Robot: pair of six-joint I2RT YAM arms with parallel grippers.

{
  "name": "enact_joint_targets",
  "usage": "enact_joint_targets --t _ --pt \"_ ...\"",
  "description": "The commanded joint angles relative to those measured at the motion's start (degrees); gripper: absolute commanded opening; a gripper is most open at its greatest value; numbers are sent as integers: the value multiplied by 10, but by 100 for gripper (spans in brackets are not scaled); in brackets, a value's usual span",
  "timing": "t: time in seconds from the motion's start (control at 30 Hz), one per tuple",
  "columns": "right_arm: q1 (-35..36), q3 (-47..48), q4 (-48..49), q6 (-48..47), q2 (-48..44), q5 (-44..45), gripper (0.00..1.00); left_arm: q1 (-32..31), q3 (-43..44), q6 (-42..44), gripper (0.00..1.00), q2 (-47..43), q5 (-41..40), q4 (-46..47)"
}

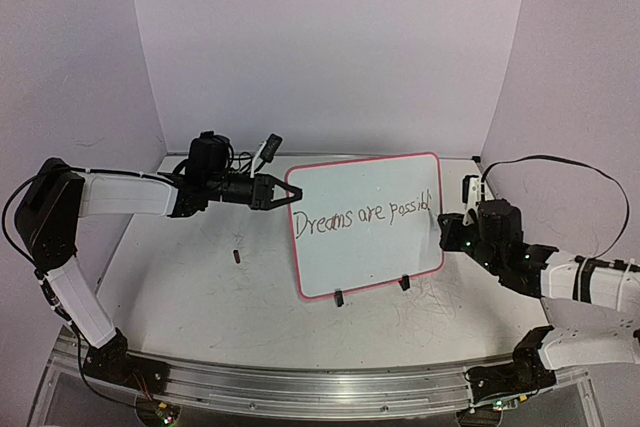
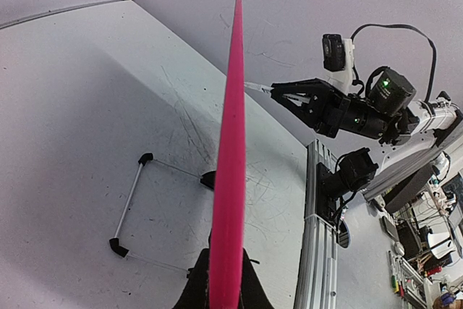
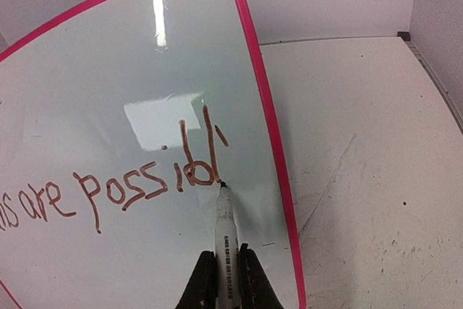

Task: Write a sentence on the whiteboard

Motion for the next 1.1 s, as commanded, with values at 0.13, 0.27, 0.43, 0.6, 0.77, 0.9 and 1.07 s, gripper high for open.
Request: enact_joint_targets --t 0.13,0.27,0.43,0.6,0.77,0.9,1.07 --pt "-3 20 32 -9 9 20 0 -1 10 12 0 -15 -18 -16" --pt "-3 18 32 -10 9 29 0 -1 10 12 0 -16 -17 -16" --pt "-3 20 36 -11 17 32 0 -1 10 12 0 -16 -18 -16" --pt "-3 21 38 -9 26 47 0 -1 10 12 0 -18 -17 -16" --pt "-3 24 41 -5 29 60 0 -1 10 12 0 -18 -17 -16" --pt "-2 29 50 -12 30 58 0 -1 9 12 0 -17 -17 -16" --pt "-3 30 66 -32 28 37 0 -1 9 12 0 -18 -17 -16"
